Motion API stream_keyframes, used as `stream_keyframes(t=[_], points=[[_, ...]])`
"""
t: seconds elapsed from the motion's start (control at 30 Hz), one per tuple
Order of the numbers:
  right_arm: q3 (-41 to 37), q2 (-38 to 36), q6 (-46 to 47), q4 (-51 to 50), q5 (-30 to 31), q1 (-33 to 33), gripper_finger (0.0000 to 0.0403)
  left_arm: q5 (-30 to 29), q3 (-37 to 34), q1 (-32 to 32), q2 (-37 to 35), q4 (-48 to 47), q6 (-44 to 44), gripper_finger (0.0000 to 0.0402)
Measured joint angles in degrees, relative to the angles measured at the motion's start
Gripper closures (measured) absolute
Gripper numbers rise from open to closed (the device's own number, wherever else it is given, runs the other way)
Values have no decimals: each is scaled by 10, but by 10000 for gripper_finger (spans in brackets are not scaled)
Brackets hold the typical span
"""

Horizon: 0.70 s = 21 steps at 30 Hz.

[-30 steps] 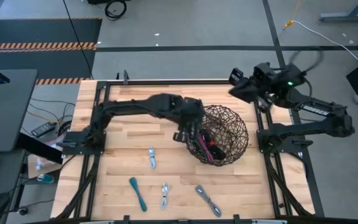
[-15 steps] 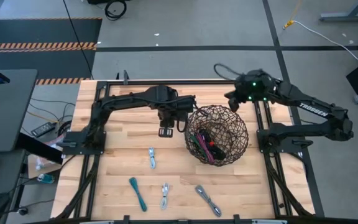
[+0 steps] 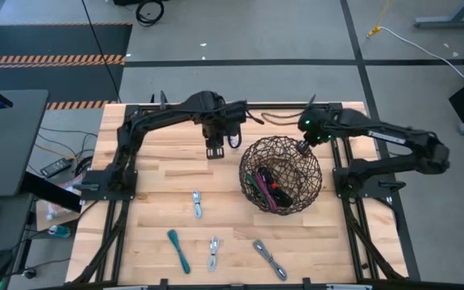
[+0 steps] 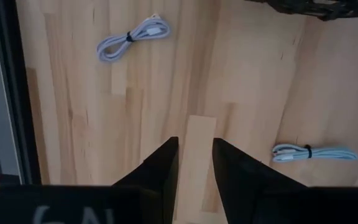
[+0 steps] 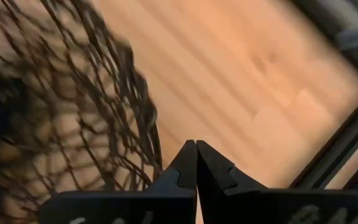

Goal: Pick and place USB-C Cables
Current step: Adjust the black wire basket on the table

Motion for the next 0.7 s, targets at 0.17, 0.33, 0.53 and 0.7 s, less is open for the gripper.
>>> stream_keyframes(t=[0.17, 0.33, 0.53, 0.7], points=[[-52, 31, -3, 49, -28, 0, 402, 0, 0, 15, 0, 0, 16, 297], [-65, 32, 18, 88, -55, 6, 402, 1, 0, 39, 0, 0, 52, 297], [-66, 17, 61, 120, -90, 33, 403, 0, 0, 85, 0, 0, 78, 297], [-66, -12, 70, 154, -119, 46, 403, 18, 0, 114, 0, 1, 143, 297]])
